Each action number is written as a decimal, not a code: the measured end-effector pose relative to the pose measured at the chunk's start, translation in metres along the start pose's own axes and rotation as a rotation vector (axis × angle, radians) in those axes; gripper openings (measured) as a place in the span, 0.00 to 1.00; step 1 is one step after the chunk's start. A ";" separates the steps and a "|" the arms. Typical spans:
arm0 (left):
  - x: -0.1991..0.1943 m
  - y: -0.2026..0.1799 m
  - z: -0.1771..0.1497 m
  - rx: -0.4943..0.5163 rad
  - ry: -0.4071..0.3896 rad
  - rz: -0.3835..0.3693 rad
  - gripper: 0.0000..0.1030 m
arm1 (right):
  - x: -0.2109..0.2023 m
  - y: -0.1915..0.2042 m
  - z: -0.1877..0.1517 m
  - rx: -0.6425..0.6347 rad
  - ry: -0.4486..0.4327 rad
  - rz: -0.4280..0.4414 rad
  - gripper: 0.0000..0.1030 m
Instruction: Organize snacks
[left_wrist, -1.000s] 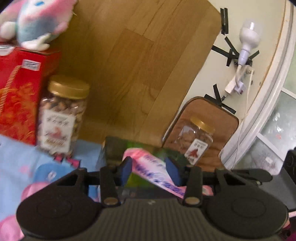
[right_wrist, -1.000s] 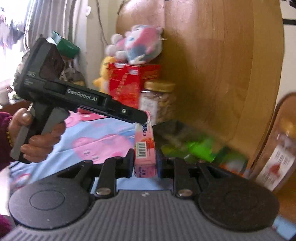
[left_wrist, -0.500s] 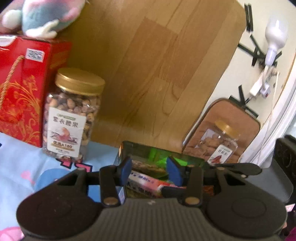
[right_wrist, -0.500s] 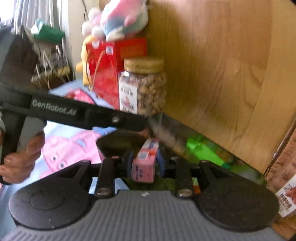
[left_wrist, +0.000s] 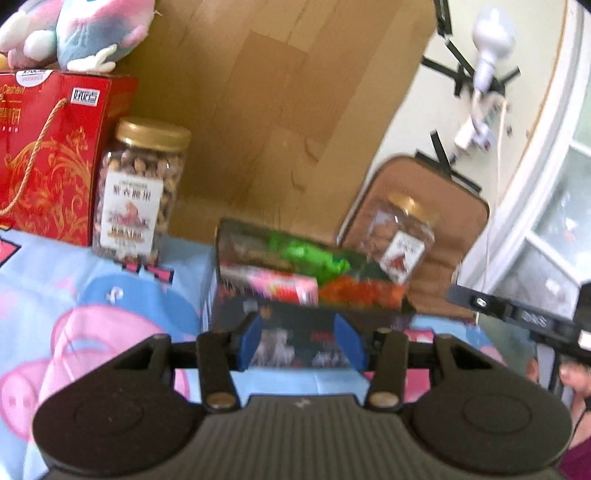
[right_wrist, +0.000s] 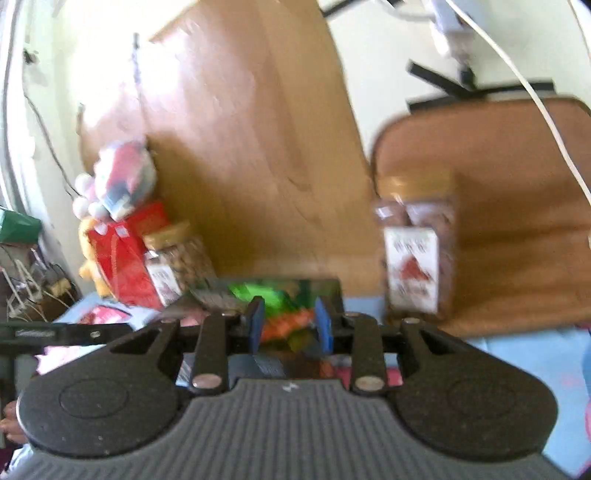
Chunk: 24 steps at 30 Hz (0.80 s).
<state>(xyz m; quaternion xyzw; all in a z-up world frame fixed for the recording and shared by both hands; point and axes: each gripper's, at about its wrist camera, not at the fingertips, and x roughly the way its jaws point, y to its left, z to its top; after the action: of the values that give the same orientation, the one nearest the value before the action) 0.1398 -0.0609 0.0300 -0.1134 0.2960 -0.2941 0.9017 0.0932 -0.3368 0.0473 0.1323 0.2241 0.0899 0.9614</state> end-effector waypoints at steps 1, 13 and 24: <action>-0.002 -0.001 -0.005 0.001 0.007 0.002 0.44 | 0.003 -0.001 -0.003 0.005 0.019 -0.013 0.29; -0.024 0.009 -0.026 -0.035 0.035 0.007 0.44 | 0.101 0.035 0.030 -0.169 0.450 0.017 0.13; -0.034 0.025 -0.027 -0.072 0.021 -0.024 0.48 | 0.101 0.046 0.066 -0.213 0.401 -0.022 0.20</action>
<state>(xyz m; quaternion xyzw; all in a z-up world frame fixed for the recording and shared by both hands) 0.1135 -0.0215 0.0150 -0.1461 0.3145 -0.2952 0.8903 0.2072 -0.2838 0.0774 0.0070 0.4013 0.1271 0.9071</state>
